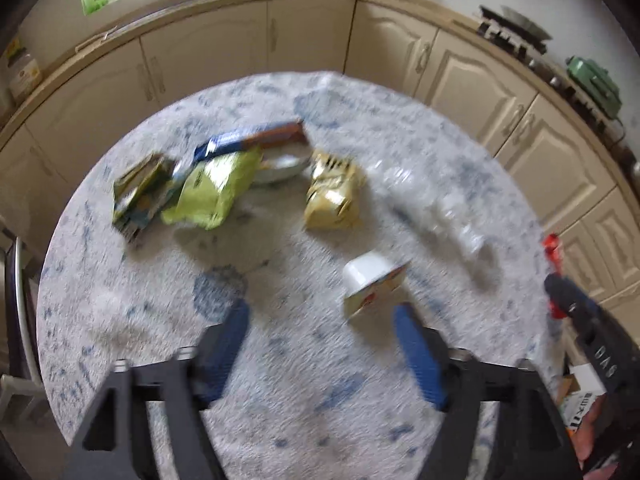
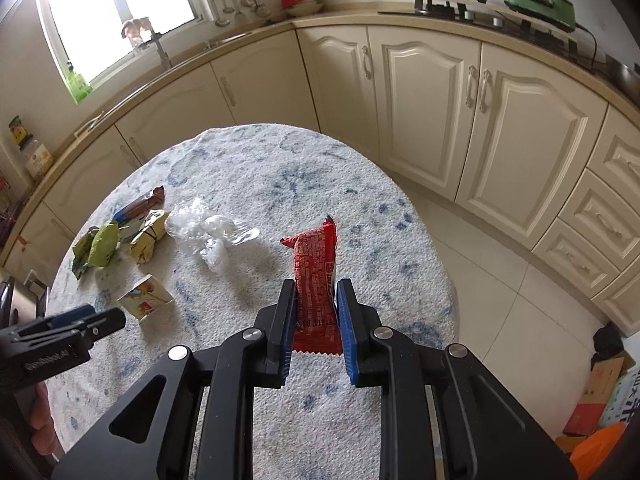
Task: Collect trash
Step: 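Grasp the white cup-shaped wrapper with the left gripper while the right holds the red packet, then carry the white wrapper and red packet toward the blue bin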
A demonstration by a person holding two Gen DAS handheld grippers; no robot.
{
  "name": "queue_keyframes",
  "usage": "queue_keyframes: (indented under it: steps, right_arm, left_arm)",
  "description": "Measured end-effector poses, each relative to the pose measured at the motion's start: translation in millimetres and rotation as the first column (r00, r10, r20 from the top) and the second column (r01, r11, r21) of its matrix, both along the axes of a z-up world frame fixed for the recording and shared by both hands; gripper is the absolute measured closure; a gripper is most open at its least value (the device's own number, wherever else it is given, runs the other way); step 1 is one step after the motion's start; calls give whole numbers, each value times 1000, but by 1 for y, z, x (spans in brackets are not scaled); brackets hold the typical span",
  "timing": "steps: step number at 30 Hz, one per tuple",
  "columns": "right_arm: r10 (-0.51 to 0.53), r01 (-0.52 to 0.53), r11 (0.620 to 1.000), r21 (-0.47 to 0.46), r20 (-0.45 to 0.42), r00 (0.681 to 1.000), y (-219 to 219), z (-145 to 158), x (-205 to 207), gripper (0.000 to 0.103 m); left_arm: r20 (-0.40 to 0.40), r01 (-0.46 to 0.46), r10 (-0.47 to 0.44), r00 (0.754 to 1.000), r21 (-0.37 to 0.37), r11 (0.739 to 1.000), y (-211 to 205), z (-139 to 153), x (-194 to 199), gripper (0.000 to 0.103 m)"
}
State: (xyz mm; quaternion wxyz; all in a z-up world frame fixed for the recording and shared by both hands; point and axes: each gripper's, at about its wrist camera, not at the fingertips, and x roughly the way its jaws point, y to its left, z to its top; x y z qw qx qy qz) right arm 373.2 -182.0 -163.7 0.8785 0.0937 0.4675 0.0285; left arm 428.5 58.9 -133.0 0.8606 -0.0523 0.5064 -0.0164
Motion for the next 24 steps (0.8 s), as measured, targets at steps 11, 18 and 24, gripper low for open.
queue_keyframes:
  steps: [11,18,24]
  right_arm:
    - [-2,2,1000,-20,-14,1000,2,-4,3,83]
    - [-13,12,999,-31,-27,1000,-1,-8,5,83]
    - [-11,10,999,-37,-25,1000,1,-6,0,83]
  left_arm:
    - [-13,22,-21,1000,114,993,-39,-34,22,44]
    - [1,45,-46,999,81,996,-37,-30,13,64]
    - [15,56,-58,998,99,994,-41,-23,5,64]
